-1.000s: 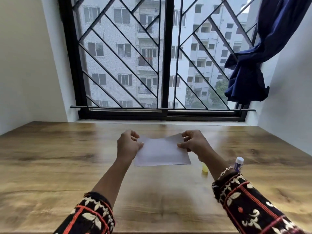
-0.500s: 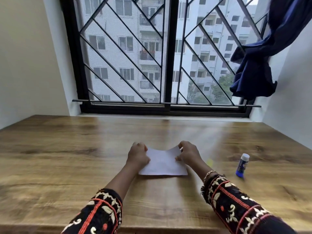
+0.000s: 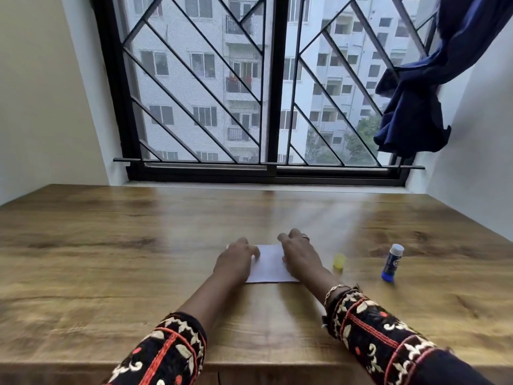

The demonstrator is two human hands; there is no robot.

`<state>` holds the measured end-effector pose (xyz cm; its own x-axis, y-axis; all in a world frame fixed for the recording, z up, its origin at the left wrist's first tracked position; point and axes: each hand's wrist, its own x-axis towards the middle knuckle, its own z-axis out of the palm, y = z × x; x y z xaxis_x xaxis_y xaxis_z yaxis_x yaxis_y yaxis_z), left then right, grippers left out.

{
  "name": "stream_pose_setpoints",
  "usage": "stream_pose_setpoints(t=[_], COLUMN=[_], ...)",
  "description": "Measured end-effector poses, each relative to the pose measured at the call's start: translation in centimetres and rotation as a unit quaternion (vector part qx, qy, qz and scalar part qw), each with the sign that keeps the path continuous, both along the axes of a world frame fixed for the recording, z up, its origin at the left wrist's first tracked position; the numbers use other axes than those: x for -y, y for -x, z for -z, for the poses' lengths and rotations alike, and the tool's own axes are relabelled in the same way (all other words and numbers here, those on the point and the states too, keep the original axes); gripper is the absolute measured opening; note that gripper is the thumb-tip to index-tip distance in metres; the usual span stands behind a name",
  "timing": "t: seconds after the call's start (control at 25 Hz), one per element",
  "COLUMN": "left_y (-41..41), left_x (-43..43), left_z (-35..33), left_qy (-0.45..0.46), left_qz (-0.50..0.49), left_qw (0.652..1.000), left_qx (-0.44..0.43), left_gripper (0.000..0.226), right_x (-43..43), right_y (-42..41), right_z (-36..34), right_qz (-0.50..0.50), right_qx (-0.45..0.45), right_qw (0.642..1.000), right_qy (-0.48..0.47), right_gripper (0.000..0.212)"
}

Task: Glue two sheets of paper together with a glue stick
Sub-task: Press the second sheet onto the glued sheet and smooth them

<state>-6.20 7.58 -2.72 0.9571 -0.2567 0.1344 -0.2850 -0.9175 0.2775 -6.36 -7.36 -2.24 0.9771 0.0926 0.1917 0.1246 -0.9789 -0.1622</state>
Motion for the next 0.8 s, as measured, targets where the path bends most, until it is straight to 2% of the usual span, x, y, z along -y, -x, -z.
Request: stream_pose_setpoints(t=[0.08,0.24,0.52,0.64,0.8], left_y=[0.3,0.3,0.3,0.3,0.8], left_x=[0.4,0.7,1.3,1.5,1.5], left_z=[0.2,0.3,0.8,1.1,1.2], left_qy=[-0.017,-0.033,-0.052,-0.069,-0.084], left_qz=[0.014,0.009,0.006,-0.005,-0.011], left_qw=[1.000,0.999,0.996,0.991,0.990], left_qx=[-0.002,-0.023,-0.066,-0.112,-0.112], left_gripper=[0.040,0.026,0.034,0.043,0.047], right_x=[-0.6,-1.2,-1.0,-0.8,-0.9], right_y=[0.4,0.8,1.5,1.2,1.6], right_z=[0.2,0.9,1.6,2.3,2.2], right_qz=[-0.039,-0.045,-0.079,-0.076,-0.073], right_qx=[-0.008,-0.046,-0.104,-0.141,-0.141], right_qw=[0.999,0.998,0.991,0.987,0.987], right_qy=[0.025,0.022,-0.008,0.017,0.009], right_gripper=[0.027,0.022,0.044,0.057,0.059])
